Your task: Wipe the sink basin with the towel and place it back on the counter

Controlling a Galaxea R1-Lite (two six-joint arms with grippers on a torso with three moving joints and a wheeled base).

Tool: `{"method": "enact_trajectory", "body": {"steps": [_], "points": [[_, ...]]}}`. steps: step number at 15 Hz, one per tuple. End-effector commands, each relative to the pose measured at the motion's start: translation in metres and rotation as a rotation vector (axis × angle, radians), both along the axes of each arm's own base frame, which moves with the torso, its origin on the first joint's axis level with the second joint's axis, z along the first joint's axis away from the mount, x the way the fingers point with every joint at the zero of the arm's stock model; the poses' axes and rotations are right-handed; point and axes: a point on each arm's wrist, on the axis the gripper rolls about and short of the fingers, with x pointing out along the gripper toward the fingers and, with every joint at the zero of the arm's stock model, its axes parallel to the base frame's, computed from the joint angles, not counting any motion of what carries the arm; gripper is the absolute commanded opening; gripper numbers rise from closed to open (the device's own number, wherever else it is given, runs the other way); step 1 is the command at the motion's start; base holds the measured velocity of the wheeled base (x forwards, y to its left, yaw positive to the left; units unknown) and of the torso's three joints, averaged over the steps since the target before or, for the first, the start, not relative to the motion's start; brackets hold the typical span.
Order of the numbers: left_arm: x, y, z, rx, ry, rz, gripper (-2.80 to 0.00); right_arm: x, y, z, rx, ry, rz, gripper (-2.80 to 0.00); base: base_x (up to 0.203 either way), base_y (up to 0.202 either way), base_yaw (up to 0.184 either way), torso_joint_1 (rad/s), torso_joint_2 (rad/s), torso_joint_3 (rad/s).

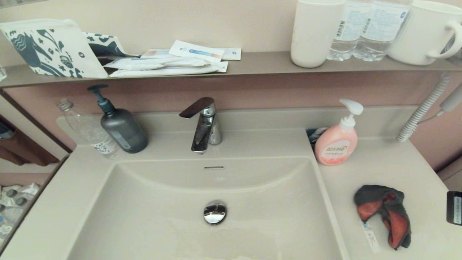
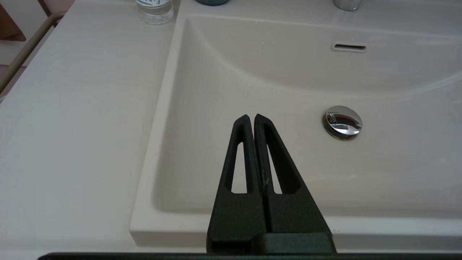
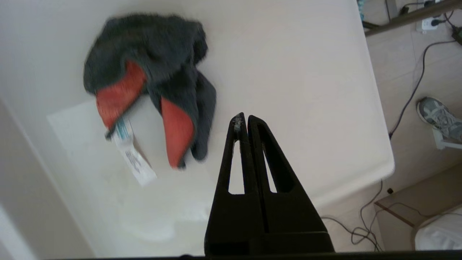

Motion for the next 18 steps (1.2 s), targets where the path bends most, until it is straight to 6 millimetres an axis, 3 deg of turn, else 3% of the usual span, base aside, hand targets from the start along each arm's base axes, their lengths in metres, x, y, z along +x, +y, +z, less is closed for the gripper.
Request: {"method": "enact_trajectory", "body": {"steps": [1, 4, 8, 14, 18], "points": [[0.0, 0.0, 0.0, 0.0, 0.003, 0.0, -2.8, -0.015, -0.002, 0.008, 0.007, -0.045, -0.002, -2.8, 0.0, 0.0, 0.0, 0.0, 0.0, 0.0], [0.0, 0.0, 0.0, 0.0, 0.003, 0.002, -2.8, -0.052, -0.006, 0.019, 0.015, -0.102, 0.002, -2.8, 0.0, 0.0, 0.0, 0.0, 0.0, 0.0], [0.0, 0.0, 0.0, 0.0, 0.003, 0.0, -2.8, -0.117, -0.014, 0.022, 0.001, -0.182, 0.002, -2.8, 0.0, 0.0, 0.0, 0.0, 0.0, 0.0], [0.0, 0.0, 0.0, -0.002, 0.001, 0.001, -2.8, -0.193, -0.023, 0.001, -0.127, -0.266, -0.211, -2.8, 0.0, 0.0, 0.0, 0.0, 0.0, 0.0], [0.0, 0.0, 0.0, -0.002, 0.001, 0.002, -2.8, -0.229, -0.021, -0.014, -0.186, -0.381, -0.178, -2.8, 0.0, 0.0, 0.0, 0.0, 0.0, 0.0]]}}
